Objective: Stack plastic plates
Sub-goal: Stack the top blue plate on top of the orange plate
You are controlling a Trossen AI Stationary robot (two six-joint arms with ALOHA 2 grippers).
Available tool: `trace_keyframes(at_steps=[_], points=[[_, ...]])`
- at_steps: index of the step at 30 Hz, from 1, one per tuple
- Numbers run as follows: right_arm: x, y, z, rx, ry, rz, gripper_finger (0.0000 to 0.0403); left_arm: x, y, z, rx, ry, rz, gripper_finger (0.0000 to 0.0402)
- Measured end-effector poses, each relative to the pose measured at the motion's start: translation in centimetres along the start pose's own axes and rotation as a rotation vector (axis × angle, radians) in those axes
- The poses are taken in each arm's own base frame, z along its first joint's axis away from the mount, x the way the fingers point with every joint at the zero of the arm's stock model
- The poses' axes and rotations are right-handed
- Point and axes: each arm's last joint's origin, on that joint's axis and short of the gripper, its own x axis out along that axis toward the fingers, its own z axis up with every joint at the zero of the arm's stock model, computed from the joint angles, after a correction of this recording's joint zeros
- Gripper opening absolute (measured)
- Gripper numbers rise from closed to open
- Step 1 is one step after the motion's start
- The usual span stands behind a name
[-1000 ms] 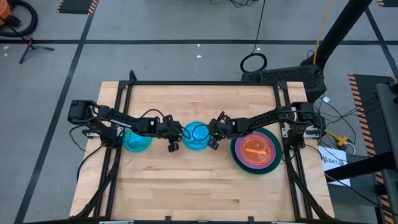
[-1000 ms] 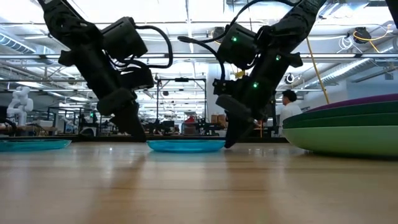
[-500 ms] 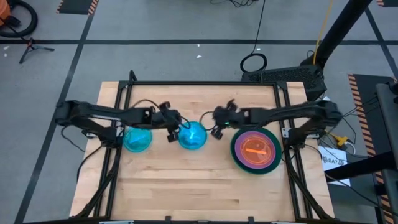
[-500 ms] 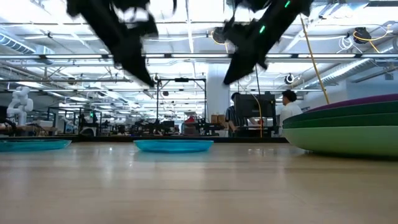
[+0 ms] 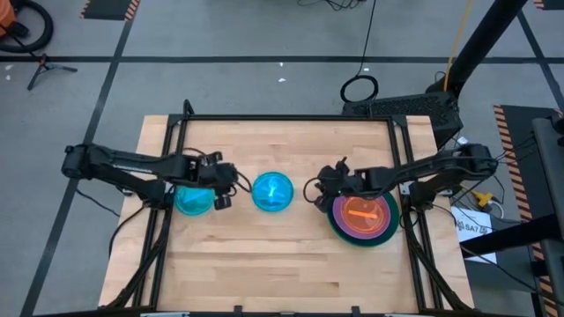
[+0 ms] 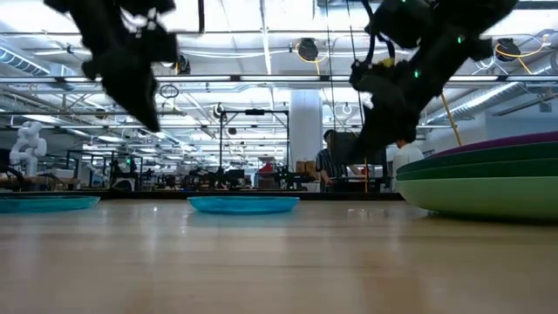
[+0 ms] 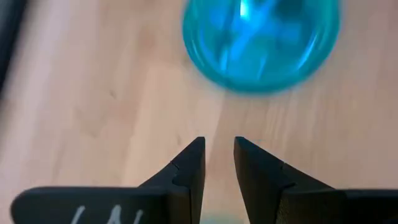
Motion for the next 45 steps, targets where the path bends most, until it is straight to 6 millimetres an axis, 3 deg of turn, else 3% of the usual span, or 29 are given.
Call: trace_keyframes(at_steps=[3, 5, 9, 15, 18, 31, 45], points=[[1.1, 0.1, -0.1, -0.03, -0.039, 0.014, 0.0001, 1.9, -0.1, -1.6, 0.106, 0.141, 0.052, 0.0092], [1.6, -0.1, 0.0, -0.044, -0.043, 0.007, 0.0, 3.0, -0.2, -1.3, 0.035, 0.121, 0.092, 0.0092], [2.7, -0.4, -0.6, -0.074, 0.008, 0.007, 0.0, 4.4, -0.7, -3.1, 0.071, 0.112, -0.009, 0.0089], [4.5, -0.3, -0.9, -0.118, 0.003, 0.021, 0.0, 7.0, -0.9, -5.7, 0.021, -0.053, -0.041, 0.0015], [5.4, -0.4, -1.1, -0.129, 0.004, 0.014, 0.0, 7.9, -0.9, -5.5, -0.018, -0.166, -0.029, 0.0006], [9.7, -0.5, -1.3, -0.085, -0.039, 0.124, 0.0, 11.9, -1.5, -5.2, -0.038, -0.192, -0.022, 0.0002], [9.8, 0.0, -0.3, -0.076, -0.119, 0.165, 0.0, 12.5, -1.6, -4.3, -0.086, -0.291, -0.037, 0.0001]])
